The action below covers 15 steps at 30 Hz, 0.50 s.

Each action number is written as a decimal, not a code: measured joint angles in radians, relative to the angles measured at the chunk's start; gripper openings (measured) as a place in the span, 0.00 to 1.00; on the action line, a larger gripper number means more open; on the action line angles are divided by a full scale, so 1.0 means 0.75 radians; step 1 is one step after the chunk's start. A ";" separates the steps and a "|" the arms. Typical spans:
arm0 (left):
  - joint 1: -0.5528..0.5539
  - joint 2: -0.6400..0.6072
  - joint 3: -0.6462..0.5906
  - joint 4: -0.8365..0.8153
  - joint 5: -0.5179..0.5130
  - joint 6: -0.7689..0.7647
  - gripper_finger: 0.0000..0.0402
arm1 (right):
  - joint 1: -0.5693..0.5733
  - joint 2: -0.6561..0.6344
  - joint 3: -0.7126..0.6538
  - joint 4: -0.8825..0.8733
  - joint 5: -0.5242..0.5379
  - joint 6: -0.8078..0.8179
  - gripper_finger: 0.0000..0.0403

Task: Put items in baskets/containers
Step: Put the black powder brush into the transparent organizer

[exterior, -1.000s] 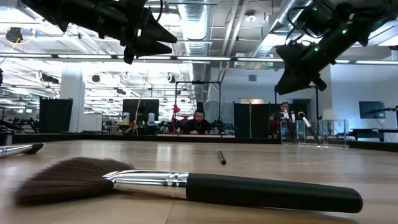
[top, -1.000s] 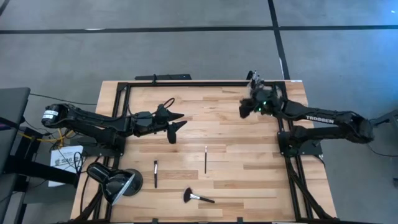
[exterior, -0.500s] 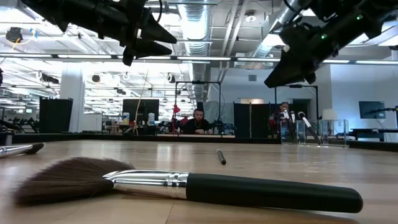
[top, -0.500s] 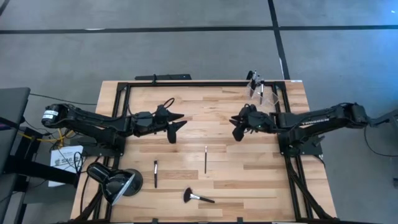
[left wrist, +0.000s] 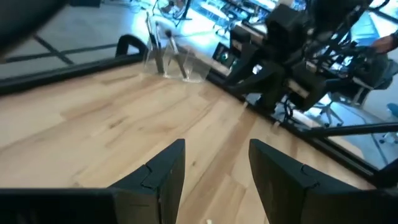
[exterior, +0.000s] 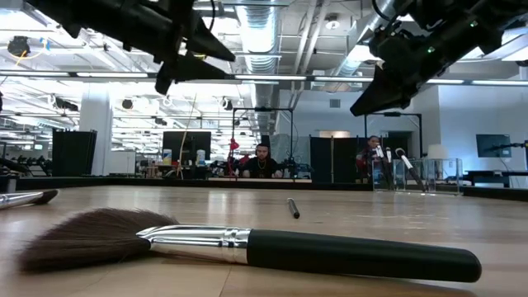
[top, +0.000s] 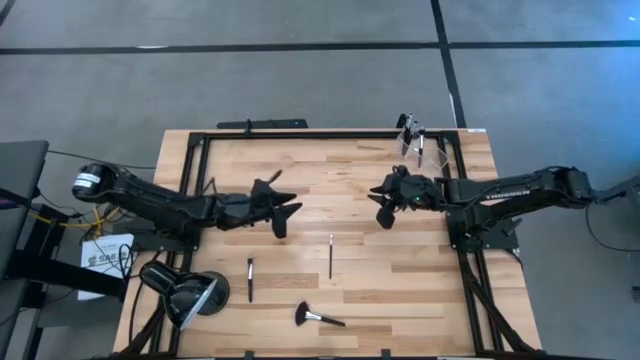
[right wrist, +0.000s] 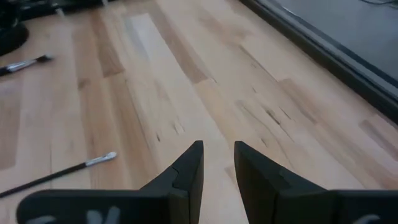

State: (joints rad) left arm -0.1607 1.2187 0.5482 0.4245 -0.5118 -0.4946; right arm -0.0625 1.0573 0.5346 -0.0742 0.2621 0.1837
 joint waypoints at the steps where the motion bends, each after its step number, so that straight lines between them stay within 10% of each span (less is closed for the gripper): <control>1: -0.004 0.027 0.013 -0.005 -0.005 -0.013 0.43 | 0.001 0.000 0.000 0.001 -0.006 -0.001 0.20; 15: 0.076 0.401 0.829 -1.463 0.229 -0.383 0.43 | 0.122 -0.002 0.090 0.002 -0.011 -0.001 0.20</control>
State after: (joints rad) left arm -0.1035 1.5194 1.1701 -0.6729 -0.3397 -0.7816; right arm 0.0288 1.0561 0.6018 -0.0731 0.2535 0.1833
